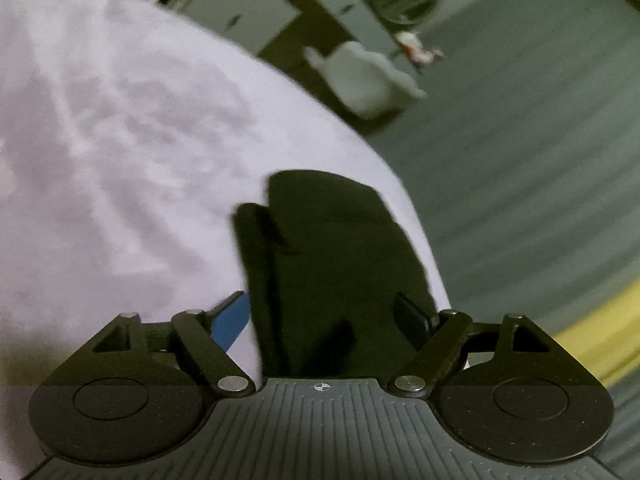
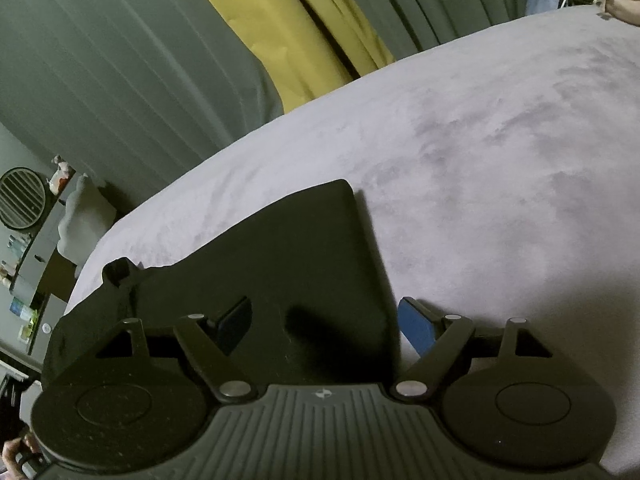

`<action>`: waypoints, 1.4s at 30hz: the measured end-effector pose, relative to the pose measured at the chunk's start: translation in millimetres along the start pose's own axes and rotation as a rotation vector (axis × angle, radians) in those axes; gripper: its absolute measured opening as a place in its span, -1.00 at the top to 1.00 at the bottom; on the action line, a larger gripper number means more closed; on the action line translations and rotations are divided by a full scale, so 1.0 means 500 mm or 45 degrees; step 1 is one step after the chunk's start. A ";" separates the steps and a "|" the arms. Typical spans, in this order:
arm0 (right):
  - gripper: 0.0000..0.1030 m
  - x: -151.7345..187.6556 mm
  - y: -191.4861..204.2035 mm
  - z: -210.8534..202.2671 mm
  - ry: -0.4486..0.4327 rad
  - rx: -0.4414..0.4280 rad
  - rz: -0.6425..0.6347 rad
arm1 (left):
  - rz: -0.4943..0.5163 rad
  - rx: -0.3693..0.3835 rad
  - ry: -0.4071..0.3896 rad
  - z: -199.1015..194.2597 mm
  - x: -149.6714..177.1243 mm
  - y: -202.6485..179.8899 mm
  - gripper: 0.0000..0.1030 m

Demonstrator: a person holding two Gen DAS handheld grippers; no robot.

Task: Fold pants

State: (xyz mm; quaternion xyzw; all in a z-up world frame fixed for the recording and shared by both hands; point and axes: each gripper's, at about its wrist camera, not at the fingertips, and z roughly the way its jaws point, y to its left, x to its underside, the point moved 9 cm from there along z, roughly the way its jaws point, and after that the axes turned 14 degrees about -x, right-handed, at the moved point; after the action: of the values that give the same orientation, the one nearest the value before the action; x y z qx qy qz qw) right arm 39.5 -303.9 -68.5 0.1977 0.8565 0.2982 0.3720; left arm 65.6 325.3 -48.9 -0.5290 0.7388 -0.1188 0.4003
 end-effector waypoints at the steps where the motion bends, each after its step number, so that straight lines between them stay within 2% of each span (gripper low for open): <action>1: -0.58 0.000 -0.001 0.001 0.001 0.009 0.000 | -0.017 0.015 0.039 0.017 0.004 0.006 -0.64; 3: -0.58 0.001 -0.002 0.004 0.005 0.020 0.002 | -0.074 0.033 0.078 0.046 0.009 0.011 -0.65; 6: -0.59 0.003 -0.003 0.007 0.015 0.034 0.002 | -0.153 0.141 0.073 0.061 -0.003 0.002 -0.82; 12: -0.61 0.006 -0.004 0.015 0.030 0.062 -0.019 | -0.099 0.194 0.063 0.098 -0.022 -0.013 -0.82; 13: -0.61 0.007 -0.003 0.018 0.034 0.067 -0.025 | -0.078 0.184 0.049 0.099 -0.021 -0.016 -0.73; 16: -0.62 0.009 0.000 0.021 0.038 0.076 -0.047 | -0.019 0.109 0.015 0.105 -0.011 -0.007 -0.24; 17: -0.61 0.008 0.002 0.021 0.029 0.079 -0.060 | -0.027 0.123 0.014 0.105 -0.013 -0.001 -0.16; 19: -0.57 0.005 0.012 0.015 -0.003 0.081 -0.091 | -0.057 0.148 0.027 0.105 -0.016 0.007 -0.06; 20: -0.38 0.003 0.020 0.011 -0.023 0.075 -0.110 | -0.061 0.150 0.030 0.104 -0.016 0.010 -0.01; 24: -0.05 0.004 0.054 -0.004 -0.080 0.128 -0.232 | -0.061 0.153 0.015 0.094 -0.009 0.010 0.06; 26: -0.04 0.004 0.069 -0.007 -0.118 0.164 -0.296 | -0.059 0.145 0.012 0.096 -0.009 0.007 0.00; 29: -0.03 -0.017 0.109 -0.018 -0.267 0.222 -0.395 | -0.045 0.147 0.012 0.106 -0.012 0.002 -0.17; 31: -0.03 -0.023 0.148 -0.004 -0.300 0.180 -0.477 | -0.013 0.153 0.004 0.107 -0.009 -0.007 -0.32; 33: 0.02 -0.007 0.186 0.052 -0.195 0.110 -0.560 | 0.044 0.150 -0.017 0.106 -0.003 -0.019 -0.46; 34: 0.06 0.007 0.199 0.090 -0.117 0.113 -0.613 | 0.083 0.141 -0.031 0.105 0.001 -0.027 -0.54; 35: 0.19 0.020 0.209 0.129 -0.052 0.120 -0.669 | 0.123 0.134 -0.041 0.105 0.005 -0.034 -0.61; 37: 0.22 0.043 0.205 0.213 0.062 0.173 -0.744 | 0.190 0.124 -0.062 0.105 0.013 -0.044 -0.68; 38: 0.19 0.047 0.198 0.247 0.081 0.219 -0.765 | 0.209 0.121 -0.069 0.106 0.015 -0.048 -0.70; 40: 0.16 0.036 0.217 0.281 0.004 0.260 -0.828 | 0.219 0.120 -0.082 0.107 0.017 -0.050 -0.73; 42: 0.18 0.023 0.253 0.311 0.006 0.242 -0.832 | 0.218 0.118 -0.091 0.108 0.017 -0.054 -0.77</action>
State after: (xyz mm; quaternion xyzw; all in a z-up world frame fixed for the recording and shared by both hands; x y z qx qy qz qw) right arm 164.1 -146.7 -75.9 -0.0542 0.8993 0.0826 0.4260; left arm 121.7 320.2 -71.7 -0.4489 0.7602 -0.0995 0.4590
